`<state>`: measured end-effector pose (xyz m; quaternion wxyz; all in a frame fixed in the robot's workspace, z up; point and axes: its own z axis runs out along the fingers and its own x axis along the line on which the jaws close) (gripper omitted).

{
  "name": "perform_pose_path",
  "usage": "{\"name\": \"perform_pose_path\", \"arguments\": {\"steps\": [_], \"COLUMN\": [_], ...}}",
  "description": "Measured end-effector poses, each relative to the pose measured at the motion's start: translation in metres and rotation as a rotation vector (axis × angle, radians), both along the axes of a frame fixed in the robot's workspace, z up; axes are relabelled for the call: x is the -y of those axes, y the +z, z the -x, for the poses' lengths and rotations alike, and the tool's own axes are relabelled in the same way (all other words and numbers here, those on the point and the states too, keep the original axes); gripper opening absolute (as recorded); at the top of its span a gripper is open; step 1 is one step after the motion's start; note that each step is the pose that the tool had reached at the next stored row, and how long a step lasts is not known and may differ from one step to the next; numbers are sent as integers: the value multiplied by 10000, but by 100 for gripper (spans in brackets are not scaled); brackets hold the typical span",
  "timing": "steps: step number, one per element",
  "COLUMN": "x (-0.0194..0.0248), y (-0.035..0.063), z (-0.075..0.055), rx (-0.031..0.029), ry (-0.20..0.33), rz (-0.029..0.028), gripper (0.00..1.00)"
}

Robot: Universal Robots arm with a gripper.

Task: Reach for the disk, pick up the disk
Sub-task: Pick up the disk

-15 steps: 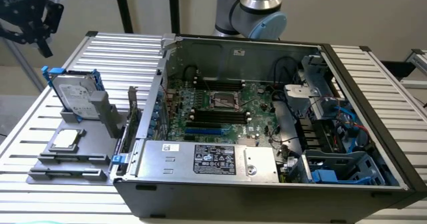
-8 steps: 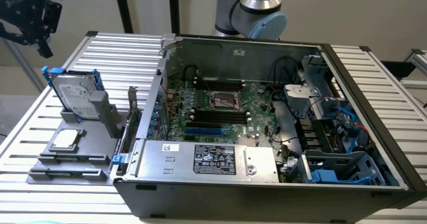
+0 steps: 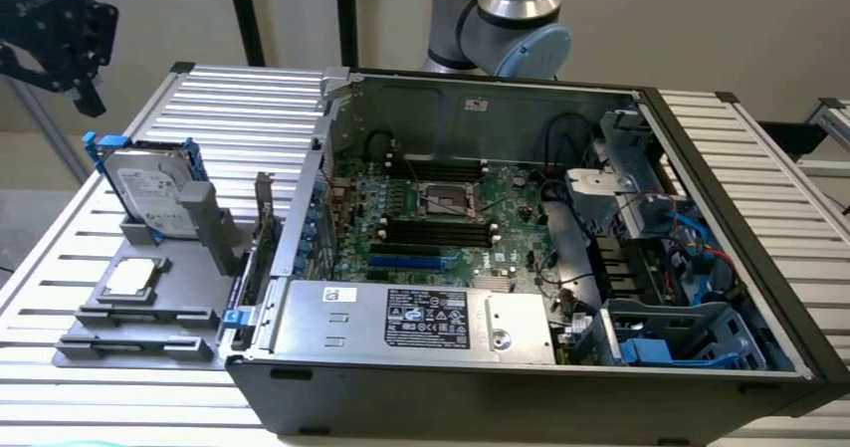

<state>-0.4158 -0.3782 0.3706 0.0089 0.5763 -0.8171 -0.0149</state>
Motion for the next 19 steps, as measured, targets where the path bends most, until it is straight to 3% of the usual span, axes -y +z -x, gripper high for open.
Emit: {"name": "perform_pose_path", "arguments": {"steps": [8, 19], "x": [0, 0], "y": [-4, -7], "z": [-1, -40], "rx": [0, 0], "ry": [1425, 2621], "rz": [-1, -11], "gripper": [11, 11]}}
